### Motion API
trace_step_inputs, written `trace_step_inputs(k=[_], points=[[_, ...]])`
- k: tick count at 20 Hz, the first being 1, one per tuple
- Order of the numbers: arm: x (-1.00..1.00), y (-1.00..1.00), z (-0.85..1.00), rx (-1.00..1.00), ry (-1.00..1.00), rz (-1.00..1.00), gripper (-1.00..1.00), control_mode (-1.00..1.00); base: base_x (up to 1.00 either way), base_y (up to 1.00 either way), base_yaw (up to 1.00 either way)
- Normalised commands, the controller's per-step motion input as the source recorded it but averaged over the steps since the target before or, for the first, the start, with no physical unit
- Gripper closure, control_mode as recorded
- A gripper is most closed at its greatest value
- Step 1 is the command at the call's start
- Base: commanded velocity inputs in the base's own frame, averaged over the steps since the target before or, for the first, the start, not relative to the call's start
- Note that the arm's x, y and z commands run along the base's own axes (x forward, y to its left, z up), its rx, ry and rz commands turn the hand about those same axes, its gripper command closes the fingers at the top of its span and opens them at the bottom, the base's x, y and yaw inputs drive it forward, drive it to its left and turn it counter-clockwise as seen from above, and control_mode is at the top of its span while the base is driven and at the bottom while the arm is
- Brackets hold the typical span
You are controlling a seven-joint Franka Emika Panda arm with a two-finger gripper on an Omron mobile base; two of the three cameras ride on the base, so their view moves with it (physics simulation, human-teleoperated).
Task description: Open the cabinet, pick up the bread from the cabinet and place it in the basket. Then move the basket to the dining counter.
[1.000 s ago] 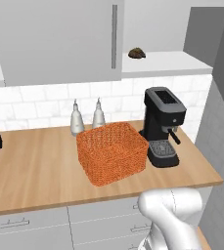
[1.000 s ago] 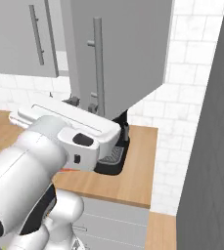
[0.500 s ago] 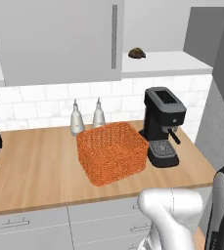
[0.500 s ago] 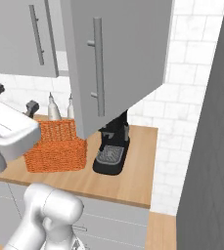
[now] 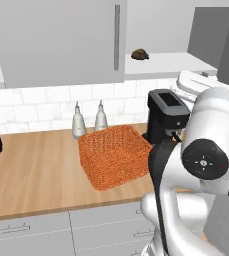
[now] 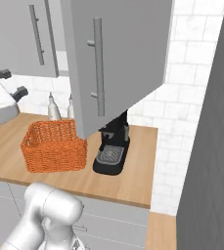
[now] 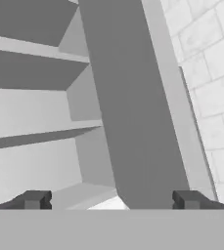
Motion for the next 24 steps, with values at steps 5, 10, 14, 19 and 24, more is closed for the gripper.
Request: trace_step_inputs(k=[5, 10, 14, 19, 24], points=[[1.0, -0.11, -0.12, 0.13, 0.0, -0.16, -1.0, -1.0, 0.0, 0.0, 0.0], [0.81, -0.65, -0.12, 0.1, 0.0, -0.17, -1.0, -1.0, 0.0, 0.0, 0.0], [0.8, -0.84, -0.07, 0.05, 0.0, -0.18, -1.0, -1.0, 0.0, 0.0, 0.0], [0.62, -1.0, 0.0, 0.09, 0.0, -0.19, -1.0, -1.0, 0.0, 0.0, 0.0], [0.45, -1.0, -0.01, 0.11, 0.0, -0.18, -1.0, -1.0, 0.0, 0.0, 0.0]])
